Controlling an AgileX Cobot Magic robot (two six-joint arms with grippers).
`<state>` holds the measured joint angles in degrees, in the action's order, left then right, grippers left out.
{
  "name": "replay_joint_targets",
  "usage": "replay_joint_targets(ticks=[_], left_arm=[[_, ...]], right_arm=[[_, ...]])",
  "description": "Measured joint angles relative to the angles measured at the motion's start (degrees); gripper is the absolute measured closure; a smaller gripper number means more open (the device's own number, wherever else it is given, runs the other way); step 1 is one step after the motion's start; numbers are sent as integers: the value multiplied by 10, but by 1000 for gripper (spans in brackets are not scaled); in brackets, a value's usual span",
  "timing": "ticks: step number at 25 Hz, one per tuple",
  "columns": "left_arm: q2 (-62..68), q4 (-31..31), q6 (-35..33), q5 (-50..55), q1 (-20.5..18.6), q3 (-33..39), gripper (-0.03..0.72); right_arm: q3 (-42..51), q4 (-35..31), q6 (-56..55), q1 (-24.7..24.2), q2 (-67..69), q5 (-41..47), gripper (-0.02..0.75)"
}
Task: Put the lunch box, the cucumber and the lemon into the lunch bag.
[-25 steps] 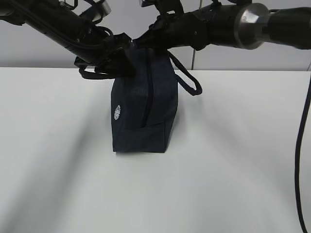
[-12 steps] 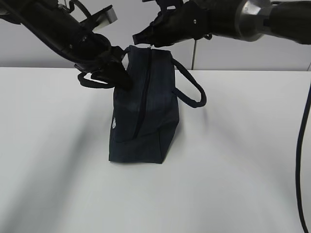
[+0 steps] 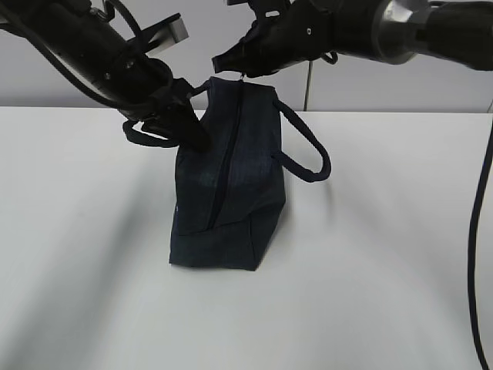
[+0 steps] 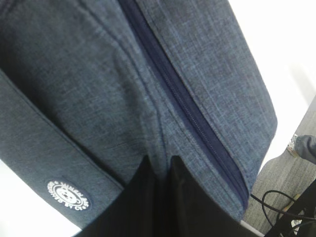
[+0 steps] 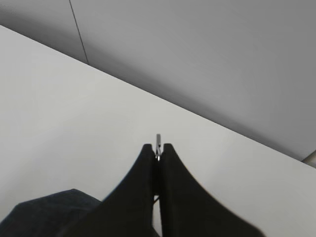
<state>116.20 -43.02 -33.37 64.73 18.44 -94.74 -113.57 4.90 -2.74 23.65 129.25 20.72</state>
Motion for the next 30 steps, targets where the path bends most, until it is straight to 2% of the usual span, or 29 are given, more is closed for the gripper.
replay_joint_targets(ticks=[7, 17, 22, 30], left_arm=[[-5, 5, -10, 1, 0, 0, 683], [-13, 16, -11, 4, 2, 0, 683], [-14, 26, -11, -7, 24, 0, 683], [-15, 27, -11, -11, 34, 0, 683]], right_arm=[[0, -7, 0, -7, 3, 1, 738], [-6, -49, -26, -19, 14, 1, 738], [-11, -100, -47, -39, 29, 9, 738], [-11, -120, -51, -51, 30, 16, 738]])
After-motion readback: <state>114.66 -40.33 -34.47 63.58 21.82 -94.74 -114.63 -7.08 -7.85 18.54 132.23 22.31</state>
